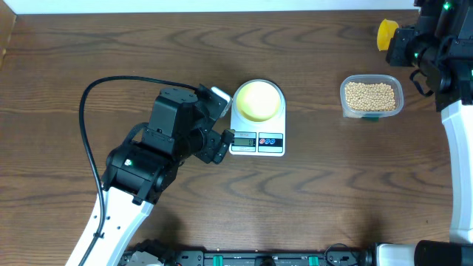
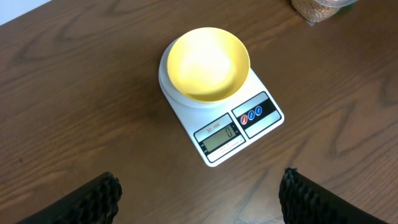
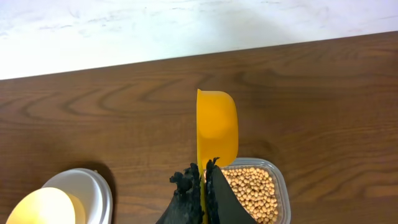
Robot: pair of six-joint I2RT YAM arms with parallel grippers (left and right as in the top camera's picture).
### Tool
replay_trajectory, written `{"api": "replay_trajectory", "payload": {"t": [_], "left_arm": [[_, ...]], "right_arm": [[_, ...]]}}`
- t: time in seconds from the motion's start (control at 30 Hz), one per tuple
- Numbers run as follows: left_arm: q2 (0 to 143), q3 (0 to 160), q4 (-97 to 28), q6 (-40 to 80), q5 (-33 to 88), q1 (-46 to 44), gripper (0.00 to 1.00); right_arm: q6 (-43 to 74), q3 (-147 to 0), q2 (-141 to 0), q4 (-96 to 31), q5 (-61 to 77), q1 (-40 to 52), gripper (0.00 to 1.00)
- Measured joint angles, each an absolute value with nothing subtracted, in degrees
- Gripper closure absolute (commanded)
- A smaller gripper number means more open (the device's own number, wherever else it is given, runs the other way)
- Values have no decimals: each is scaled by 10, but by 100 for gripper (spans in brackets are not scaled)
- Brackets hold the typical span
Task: Scoop item into bowl and weigh 50g on scale
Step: 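Pull the left gripper back from the scale toward the left, then move the right gripper with the scoop forward over the soybean tub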
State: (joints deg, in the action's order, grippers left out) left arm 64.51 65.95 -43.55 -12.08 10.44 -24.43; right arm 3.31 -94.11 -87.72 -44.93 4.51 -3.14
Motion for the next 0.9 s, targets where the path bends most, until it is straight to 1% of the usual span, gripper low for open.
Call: {"api": "replay_trajectory", "payload": {"t": [0.2, 0.23, 0.27, 0.9], "left_arm": [[645, 660, -435, -121, 104, -244, 17], [645, 660, -435, -121, 104, -244, 15], [645, 660, -435, -121, 104, -244, 17], [645, 660, -435, -121, 104, -244, 17]], "right_arm": [[33, -941, -877, -451, 45, -32, 99], [32, -941, -877, -452, 45, -32, 99], [32, -941, -877, -451, 45, -32, 99], [32, -939, -887, -460, 46, -31, 99]]}}
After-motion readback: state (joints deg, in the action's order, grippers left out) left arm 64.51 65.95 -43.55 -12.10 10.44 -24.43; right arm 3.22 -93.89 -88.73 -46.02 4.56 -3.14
